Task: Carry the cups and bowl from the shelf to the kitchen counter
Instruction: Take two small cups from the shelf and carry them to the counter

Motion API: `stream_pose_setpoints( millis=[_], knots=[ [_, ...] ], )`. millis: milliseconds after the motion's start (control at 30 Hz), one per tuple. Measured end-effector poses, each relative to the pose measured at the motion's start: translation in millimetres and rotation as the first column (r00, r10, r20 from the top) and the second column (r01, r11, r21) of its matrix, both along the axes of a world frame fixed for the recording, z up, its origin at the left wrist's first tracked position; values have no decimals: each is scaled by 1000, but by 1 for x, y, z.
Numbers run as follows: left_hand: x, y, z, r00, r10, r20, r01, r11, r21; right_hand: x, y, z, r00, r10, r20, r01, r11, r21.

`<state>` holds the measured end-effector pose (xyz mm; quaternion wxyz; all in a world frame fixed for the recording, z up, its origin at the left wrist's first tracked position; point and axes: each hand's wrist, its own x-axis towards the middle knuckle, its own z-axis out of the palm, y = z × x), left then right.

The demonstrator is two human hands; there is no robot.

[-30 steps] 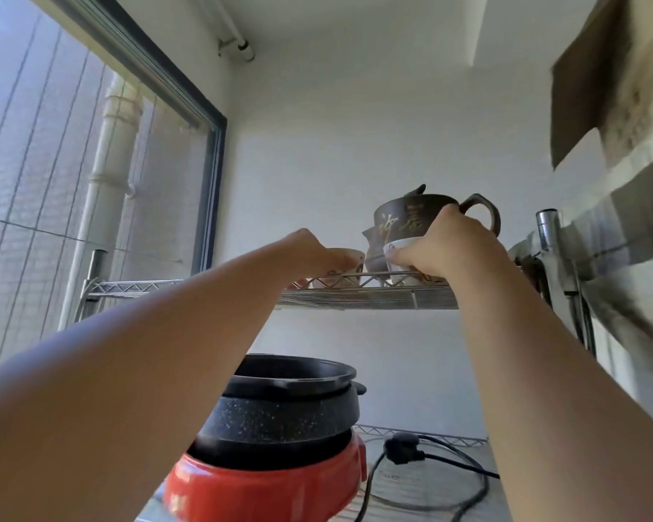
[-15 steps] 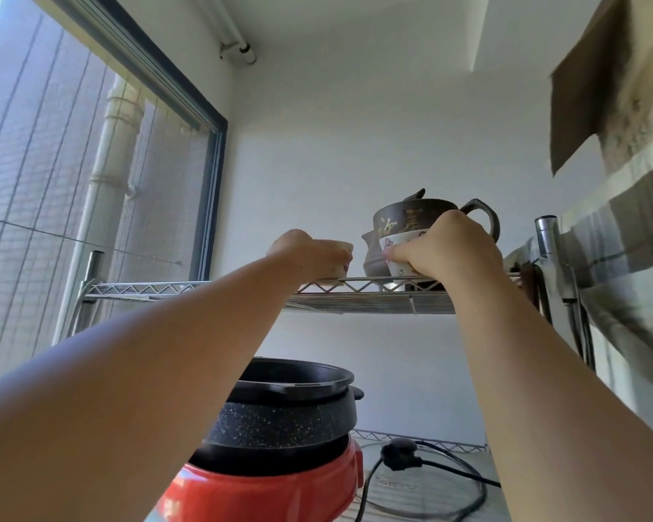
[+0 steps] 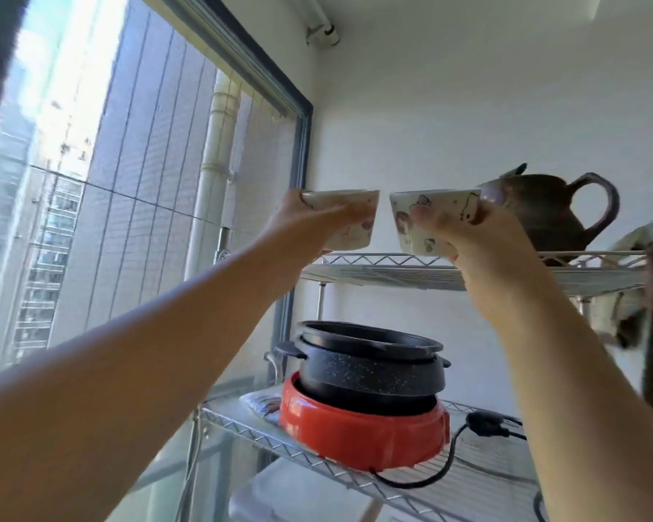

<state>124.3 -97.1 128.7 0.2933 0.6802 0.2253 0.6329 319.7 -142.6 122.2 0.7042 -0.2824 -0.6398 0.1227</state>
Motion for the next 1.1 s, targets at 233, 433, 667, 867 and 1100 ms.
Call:
stream_pose_setpoints(
  millis=[233,433,667,867,1100],
  knots=[
    [-86,-37,-109,989,-101,107,117,980,-161,-58,-14,-108,932,352,-82,-359,929,-85],
    [-126,-65,-235,975,-111,195,169,935,-311,-85,-23,-237,888,418,-189,-457,844,-281],
    [-142,-112,-384,988,-62,143,130,831,-541,-92,-69,-384,900,330,-283,-435,714,-549],
    [-137,-145,-486,996,-23,88,80,673,-735,-87,-114,-469,931,171,-322,-357,601,-715],
    [-116,-180,-548,996,-87,-21,34,585,-811,-71,-158,-526,947,51,-316,-299,496,-815]
  ],
)
